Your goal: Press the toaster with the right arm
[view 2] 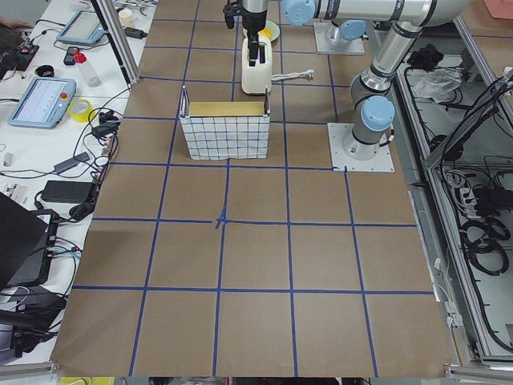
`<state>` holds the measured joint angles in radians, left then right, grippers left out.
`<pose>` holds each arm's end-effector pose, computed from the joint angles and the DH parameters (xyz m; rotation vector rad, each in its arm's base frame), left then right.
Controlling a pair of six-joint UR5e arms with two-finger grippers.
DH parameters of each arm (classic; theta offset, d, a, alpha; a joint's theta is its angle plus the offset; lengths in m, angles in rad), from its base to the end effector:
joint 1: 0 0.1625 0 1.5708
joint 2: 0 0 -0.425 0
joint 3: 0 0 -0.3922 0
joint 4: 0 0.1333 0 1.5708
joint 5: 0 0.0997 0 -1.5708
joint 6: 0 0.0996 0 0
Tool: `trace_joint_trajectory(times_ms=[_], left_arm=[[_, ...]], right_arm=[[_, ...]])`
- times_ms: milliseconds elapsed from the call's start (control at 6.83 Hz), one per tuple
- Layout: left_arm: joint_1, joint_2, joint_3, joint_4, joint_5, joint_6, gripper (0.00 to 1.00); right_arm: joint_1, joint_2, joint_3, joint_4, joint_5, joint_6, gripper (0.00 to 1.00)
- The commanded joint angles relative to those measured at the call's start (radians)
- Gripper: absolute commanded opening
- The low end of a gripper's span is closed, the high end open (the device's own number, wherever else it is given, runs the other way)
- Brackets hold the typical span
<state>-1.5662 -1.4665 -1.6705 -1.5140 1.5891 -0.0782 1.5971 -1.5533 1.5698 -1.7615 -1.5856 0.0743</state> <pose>-0.1294 -0.4542 0.4937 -0.1302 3.1213 -0.0969 0.1453 -0.5114 0.5002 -0.0770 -3.1227 0.2736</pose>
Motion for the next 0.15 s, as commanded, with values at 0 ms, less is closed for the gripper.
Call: trace_joint_trajectory(times_ms=[0], left_arm=[[0.0, 0.0, 0.0, 0.0, -0.001, 0.0, 1.0]], right_arm=[[0.001, -0.001, -0.001, 0.002, 0.001, 0.001, 1.0]])
